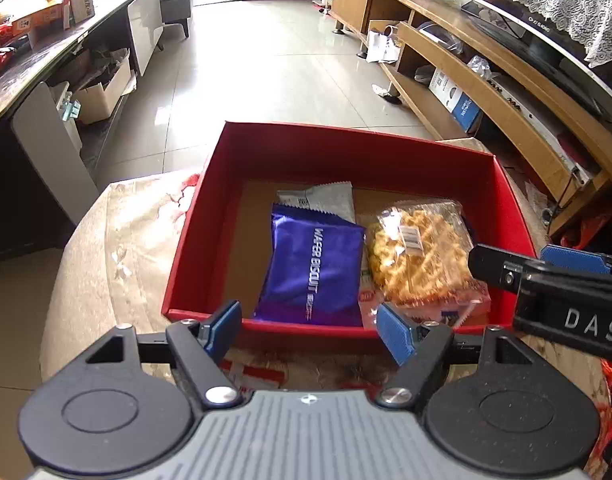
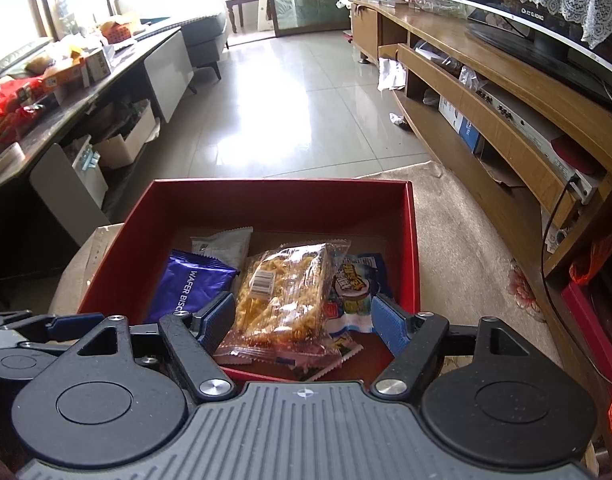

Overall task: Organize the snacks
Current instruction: 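Grasp the white-red spicy strip pack with the left tool while the right tool grasps the red candy bag, then carry both packs into the red box and open both tools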

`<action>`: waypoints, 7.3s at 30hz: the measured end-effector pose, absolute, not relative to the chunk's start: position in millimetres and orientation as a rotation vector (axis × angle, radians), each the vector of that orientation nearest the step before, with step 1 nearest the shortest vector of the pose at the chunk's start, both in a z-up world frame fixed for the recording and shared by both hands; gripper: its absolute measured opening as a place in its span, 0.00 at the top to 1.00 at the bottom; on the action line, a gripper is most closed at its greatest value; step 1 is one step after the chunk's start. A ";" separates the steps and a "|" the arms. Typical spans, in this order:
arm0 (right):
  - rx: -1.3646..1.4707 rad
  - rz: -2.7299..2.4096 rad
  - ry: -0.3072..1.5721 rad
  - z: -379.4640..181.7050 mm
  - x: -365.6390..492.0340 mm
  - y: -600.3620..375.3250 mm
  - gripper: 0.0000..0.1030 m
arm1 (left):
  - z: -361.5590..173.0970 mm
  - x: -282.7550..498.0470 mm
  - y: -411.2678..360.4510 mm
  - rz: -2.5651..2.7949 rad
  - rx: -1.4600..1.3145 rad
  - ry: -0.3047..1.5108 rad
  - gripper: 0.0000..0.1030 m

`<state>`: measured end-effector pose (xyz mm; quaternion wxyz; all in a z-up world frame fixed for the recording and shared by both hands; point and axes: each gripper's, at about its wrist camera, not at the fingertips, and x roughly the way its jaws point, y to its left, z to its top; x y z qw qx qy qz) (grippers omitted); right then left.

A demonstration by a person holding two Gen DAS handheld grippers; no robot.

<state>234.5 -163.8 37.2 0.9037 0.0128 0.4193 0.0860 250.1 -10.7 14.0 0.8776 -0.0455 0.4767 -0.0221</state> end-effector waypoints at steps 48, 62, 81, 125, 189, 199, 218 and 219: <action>-0.043 0.263 1.135 -31.0 191.5 -107.5 0.16 | -52.6 169.2 40.2 -0.028 -0.113 1.186 0.56; -0.201 0.236 1.121 -56.1 193.2 -82.3 0.28 | -55.8 174.9 34.5 -0.006 -0.017 1.162 0.50; -0.089 0.296 1.026 -5.4 175.3 -117.0 0.42 | -14.5 165.4 32.1 -0.079 -0.126 1.091 0.76; 0.016 0.295 0.919 34.3 187.5 -140.4 0.41 | 35.0 187.5 17.0 -0.114 -0.226 0.952 0.61; 0.002 0.171 0.878 11.8 293.9 -143.9 0.33 | 7.3 312.9 -11.5 0.057 -0.102 0.937 0.58; 0.007 0.165 0.863 19.2 287.6 -146.9 0.26 | 17.0 305.8 -6.1 0.054 -0.131 0.925 0.54; 0.001 0.156 0.854 32.5 263.8 -156.7 0.24 | 38.0 276.8 -7.4 0.017 -0.118 0.890 0.50; 0.002 0.158 0.856 32.9 262.2 -156.8 0.24 | 38.7 274.4 -7.1 0.014 -0.120 0.890 0.49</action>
